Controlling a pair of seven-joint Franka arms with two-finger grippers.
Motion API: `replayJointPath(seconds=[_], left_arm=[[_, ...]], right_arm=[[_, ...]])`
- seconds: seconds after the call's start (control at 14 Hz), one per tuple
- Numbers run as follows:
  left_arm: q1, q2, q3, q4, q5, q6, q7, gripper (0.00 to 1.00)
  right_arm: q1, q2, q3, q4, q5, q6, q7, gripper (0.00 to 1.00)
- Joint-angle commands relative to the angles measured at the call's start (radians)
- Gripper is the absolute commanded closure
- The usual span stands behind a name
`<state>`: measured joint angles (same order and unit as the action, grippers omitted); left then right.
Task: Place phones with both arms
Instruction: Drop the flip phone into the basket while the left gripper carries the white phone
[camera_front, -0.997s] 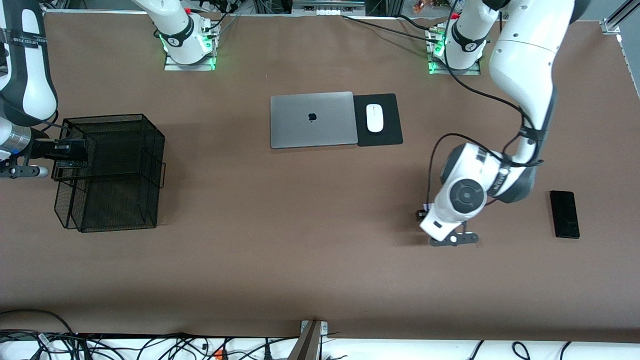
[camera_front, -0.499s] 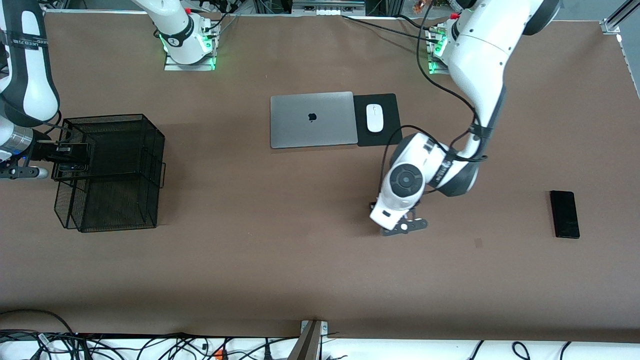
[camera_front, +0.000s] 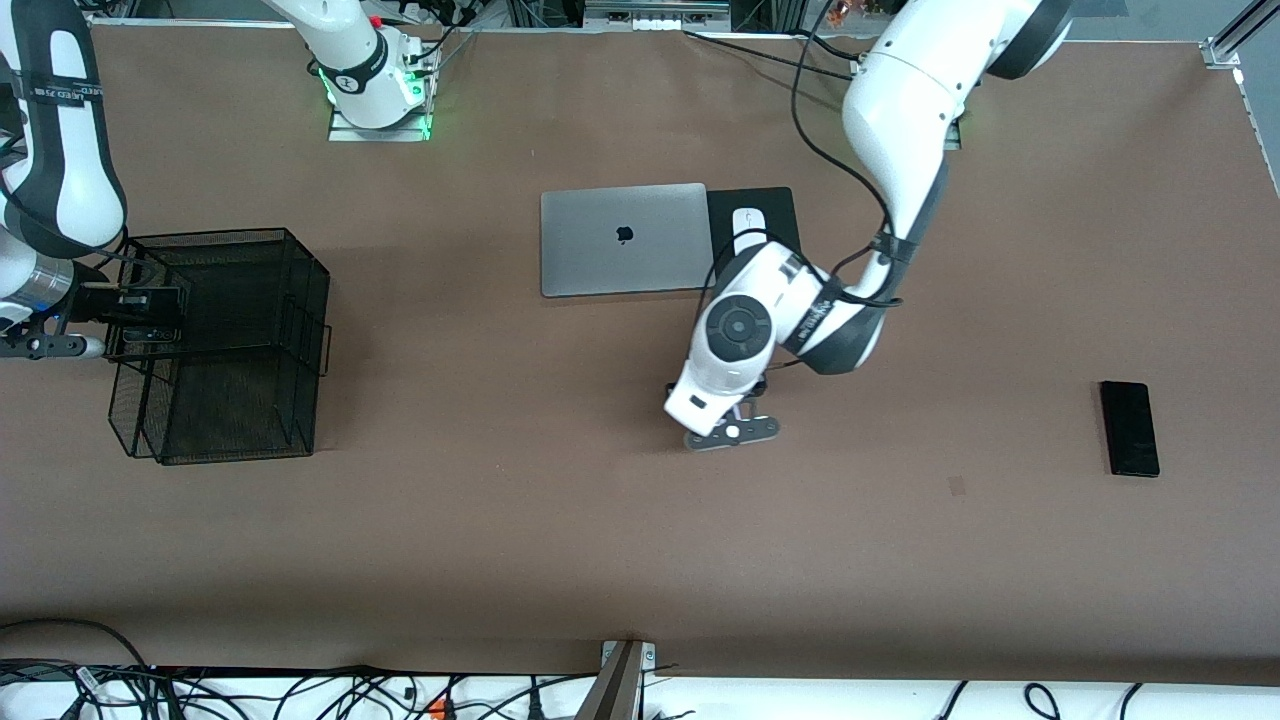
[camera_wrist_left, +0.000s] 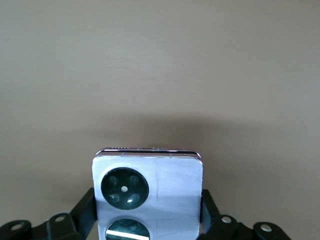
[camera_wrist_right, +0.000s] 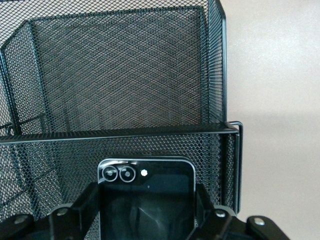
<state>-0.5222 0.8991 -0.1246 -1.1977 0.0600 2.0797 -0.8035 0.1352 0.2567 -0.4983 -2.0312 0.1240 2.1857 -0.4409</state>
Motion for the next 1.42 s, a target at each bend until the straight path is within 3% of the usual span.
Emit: replayJointPath(seconds=[0.0,0.43,0.78,0.85,0.93,1.0,1.35], left_arm=[[-0.062,0.129,0.014,0.182,-0.019,-0.004,0.004,0.59],[-0.128,0.17,0.025,0.182,-0.009,0.099,0.049,0.59],[-0.156,0.181,0.023,0.184,-0.015,0.137,-0.014,0.57],[-0.159,0.184,0.023,0.181,-0.015,0.16,-0.022,0.51],[-0.157,0.188,0.023,0.182,-0.015,0.164,-0.022,0.29],[-0.156,0.189,0.023,0.182,-0.015,0.166,-0.022,0.0],[-0.156,0.181,0.025,0.182,-0.014,0.165,-0.048,0.0]], right_arm=[[0.003,-0.011,-0.008,-0.003,0.023,0.006,-0.028,0.0],[0.015,-0.025,0.004,0.034,0.02,-0.021,-0.018,0.0],[0.05,0.024,0.047,0.326,0.019,-0.346,0.044,0.0],[0.053,0.059,0.047,0.394,0.02,-0.403,0.047,0.0],[0.063,0.087,0.047,0.449,0.022,-0.45,0.057,0.0],[0.069,0.105,0.047,0.488,0.02,-0.487,0.094,0.0],[0.092,0.116,0.049,0.505,0.023,-0.511,0.151,0.01]])
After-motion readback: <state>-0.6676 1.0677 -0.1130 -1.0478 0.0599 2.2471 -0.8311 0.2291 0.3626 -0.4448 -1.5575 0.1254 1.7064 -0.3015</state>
